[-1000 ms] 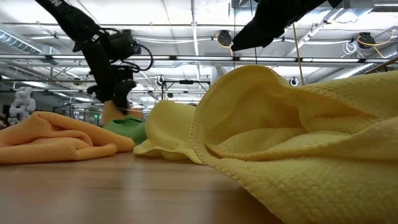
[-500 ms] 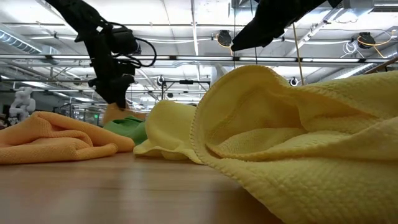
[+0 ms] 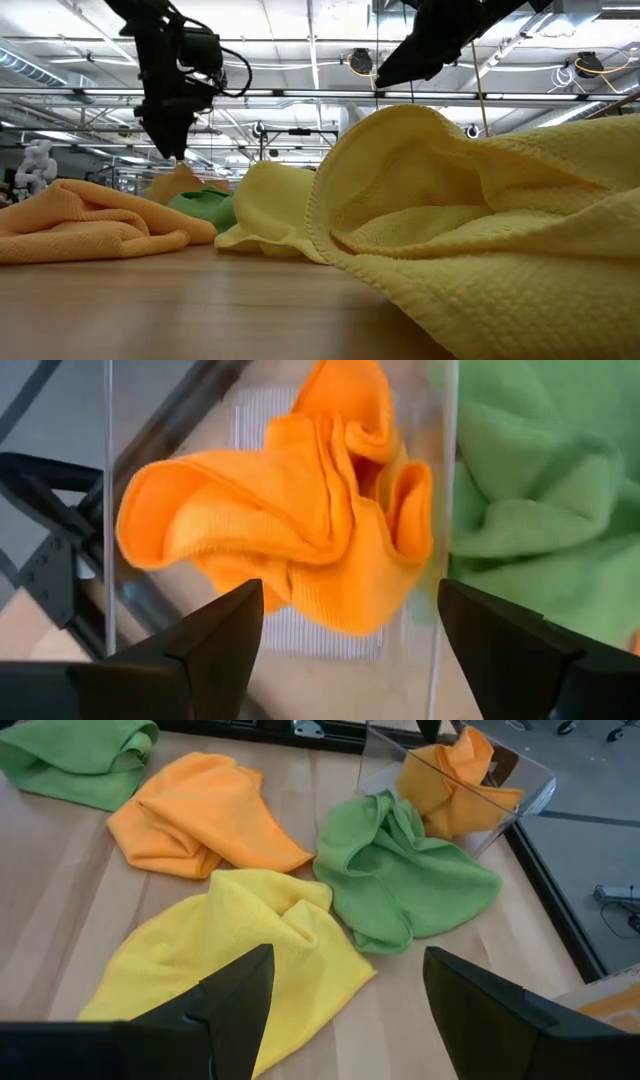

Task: Sort microfiber towel by color & place in baskets
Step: Put the orange microfiber cloth into the transparent bin

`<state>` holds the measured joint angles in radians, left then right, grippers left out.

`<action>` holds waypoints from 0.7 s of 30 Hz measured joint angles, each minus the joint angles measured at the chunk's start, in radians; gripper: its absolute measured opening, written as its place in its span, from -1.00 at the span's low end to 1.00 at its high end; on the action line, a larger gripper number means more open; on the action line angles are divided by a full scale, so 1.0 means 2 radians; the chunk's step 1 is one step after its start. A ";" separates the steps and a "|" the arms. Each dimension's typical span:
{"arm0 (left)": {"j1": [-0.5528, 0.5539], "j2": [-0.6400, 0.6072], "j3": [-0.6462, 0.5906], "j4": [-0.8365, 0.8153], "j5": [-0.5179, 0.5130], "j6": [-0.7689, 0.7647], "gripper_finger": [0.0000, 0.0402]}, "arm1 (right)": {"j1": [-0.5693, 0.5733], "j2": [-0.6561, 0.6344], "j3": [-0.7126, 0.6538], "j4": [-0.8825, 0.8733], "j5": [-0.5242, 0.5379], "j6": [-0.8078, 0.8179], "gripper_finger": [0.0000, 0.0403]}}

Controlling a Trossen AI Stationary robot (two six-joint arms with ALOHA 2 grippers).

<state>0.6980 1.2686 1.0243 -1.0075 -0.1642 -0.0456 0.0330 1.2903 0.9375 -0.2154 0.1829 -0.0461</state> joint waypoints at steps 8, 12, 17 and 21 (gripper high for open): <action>-0.010 -0.007 0.042 -0.062 0.001 0.006 0.52 | 0.001 0.000 0.000 -0.023 0.000 0.000 0.24; -0.012 -0.010 0.059 -0.097 0.035 0.013 0.51 | 0.001 0.000 0.000 -0.025 0.000 0.000 0.24; -0.062 -0.034 0.059 -0.091 0.124 0.000 0.44 | 0.001 0.000 0.000 -0.025 -0.001 0.002 0.24; -0.155 -0.050 0.059 -0.102 0.127 -0.061 0.37 | 0.001 0.000 0.000 -0.025 -0.003 0.011 0.24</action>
<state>0.3879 1.1679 1.1423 -1.2111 0.0894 -0.1670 0.0358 1.2906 0.9375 -0.2646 0.1768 -0.0239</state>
